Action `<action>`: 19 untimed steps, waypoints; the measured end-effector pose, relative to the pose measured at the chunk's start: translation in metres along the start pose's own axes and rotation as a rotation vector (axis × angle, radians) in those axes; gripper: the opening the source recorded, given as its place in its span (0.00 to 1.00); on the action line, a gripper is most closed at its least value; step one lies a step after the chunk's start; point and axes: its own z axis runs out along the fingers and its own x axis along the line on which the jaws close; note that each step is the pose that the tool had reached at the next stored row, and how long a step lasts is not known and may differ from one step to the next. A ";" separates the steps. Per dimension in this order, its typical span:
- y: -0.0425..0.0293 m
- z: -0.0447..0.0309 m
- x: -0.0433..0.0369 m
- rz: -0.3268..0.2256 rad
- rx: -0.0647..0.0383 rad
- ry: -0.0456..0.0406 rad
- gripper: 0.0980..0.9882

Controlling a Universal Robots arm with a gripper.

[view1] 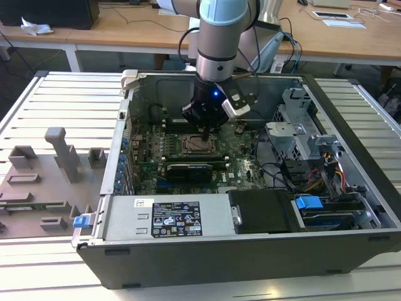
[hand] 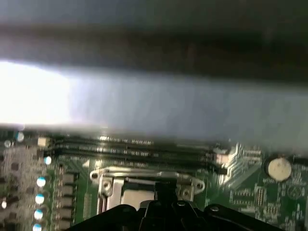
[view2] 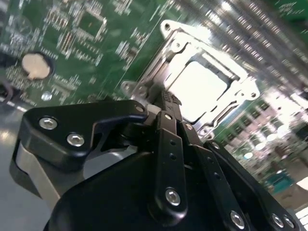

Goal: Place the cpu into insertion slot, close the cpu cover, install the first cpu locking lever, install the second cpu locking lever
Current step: 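Install the first cpu locking lever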

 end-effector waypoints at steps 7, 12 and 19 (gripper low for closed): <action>-0.0086 -0.0010 0.0021 0.000 0.010 0.0009 0.01; -0.0086 -0.0218 0.0025 0.000 0.012 0.0010 0.01; -0.0086 -0.0374 0.0027 0.000 0.012 0.0008 0.01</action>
